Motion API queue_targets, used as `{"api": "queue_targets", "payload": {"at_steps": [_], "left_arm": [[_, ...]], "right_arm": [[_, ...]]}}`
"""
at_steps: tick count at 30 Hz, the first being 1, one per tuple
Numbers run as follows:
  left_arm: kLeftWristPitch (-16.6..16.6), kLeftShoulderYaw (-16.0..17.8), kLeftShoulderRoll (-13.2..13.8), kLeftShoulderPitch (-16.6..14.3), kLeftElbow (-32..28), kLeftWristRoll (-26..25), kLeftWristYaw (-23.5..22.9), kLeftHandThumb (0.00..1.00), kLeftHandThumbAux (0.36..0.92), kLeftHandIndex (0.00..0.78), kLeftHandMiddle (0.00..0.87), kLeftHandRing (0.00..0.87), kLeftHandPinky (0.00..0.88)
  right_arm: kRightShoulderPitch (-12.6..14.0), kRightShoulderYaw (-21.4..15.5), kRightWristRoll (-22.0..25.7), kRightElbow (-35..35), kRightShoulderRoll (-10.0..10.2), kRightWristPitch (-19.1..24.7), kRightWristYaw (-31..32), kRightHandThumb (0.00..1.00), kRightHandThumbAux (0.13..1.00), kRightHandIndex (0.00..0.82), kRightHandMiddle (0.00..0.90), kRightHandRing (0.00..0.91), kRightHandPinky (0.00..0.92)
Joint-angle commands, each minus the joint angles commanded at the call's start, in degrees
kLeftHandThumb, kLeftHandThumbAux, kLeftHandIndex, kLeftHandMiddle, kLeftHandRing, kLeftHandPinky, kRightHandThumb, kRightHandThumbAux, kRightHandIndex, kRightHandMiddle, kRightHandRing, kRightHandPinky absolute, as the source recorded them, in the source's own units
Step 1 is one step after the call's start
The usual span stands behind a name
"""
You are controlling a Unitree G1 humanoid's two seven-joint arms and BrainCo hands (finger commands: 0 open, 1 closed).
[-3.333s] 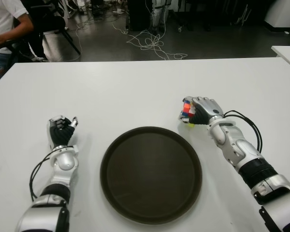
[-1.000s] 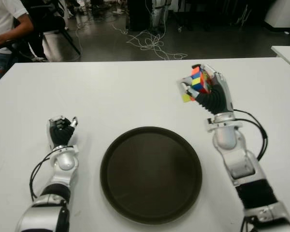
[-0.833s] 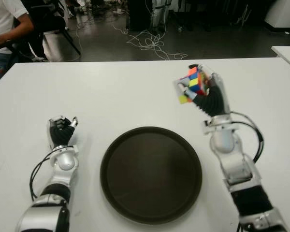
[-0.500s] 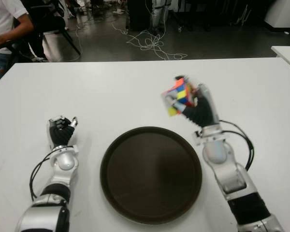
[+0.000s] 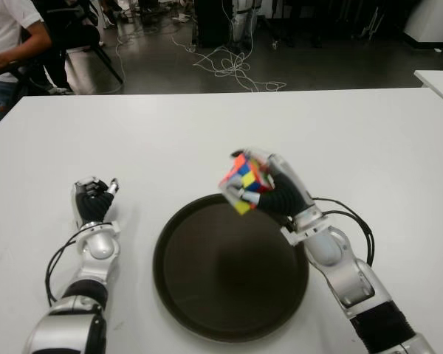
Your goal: Pick up the Rubik's Cube and put it in the plate
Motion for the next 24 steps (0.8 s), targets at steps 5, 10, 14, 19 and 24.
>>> {"api": "queue_targets", "payload": {"at_steps": [5, 10, 14, 19, 24], "left_arm": [[0.06, -0.17, -0.02, 0.08, -0.2, 0.2, 0.15, 0.391, 0.757, 0.704, 0.852, 0.861, 0.872], [0.23, -0.24, -0.23, 0.17, -0.42, 0.26, 0.44, 0.378, 0.763, 0.717, 0.857, 0.864, 0.868], [0.83, -0.16, -0.4, 0.16, -0.66, 0.03, 0.13, 0.366, 0.769, 0.724, 0.858, 0.863, 0.865], [1.55, -0.09, -0.48, 0.13, -1.0, -0.06, 0.01, 0.363, 0.766, 0.723, 0.857, 0.862, 0.865], [1.61, -0.04, -0.54, 0.16, -1.25, -0.02, 0.16, 0.383, 0.753, 0.718, 0.855, 0.863, 0.872]], "right_arm": [[0.35, 1.11, -0.47, -1.18, -0.81, 1.77, 3.42, 0.682, 0.733, 0.435, 0.81, 0.823, 0.819], [0.79, 2.29, -1.08, -2.64, -1.83, 4.55, 7.78, 0.682, 0.733, 0.435, 0.791, 0.802, 0.786], [0.39, 3.38, -2.07, -3.18, -2.94, 6.24, 10.96, 0.682, 0.734, 0.435, 0.783, 0.794, 0.774], [-0.41, 4.93, -4.44, -3.06, -4.72, 7.48, 14.29, 0.681, 0.734, 0.434, 0.771, 0.778, 0.754], [-1.29, 6.52, -7.85, -3.64, -7.57, 7.79, 17.82, 0.681, 0.734, 0.434, 0.757, 0.76, 0.732]]}}
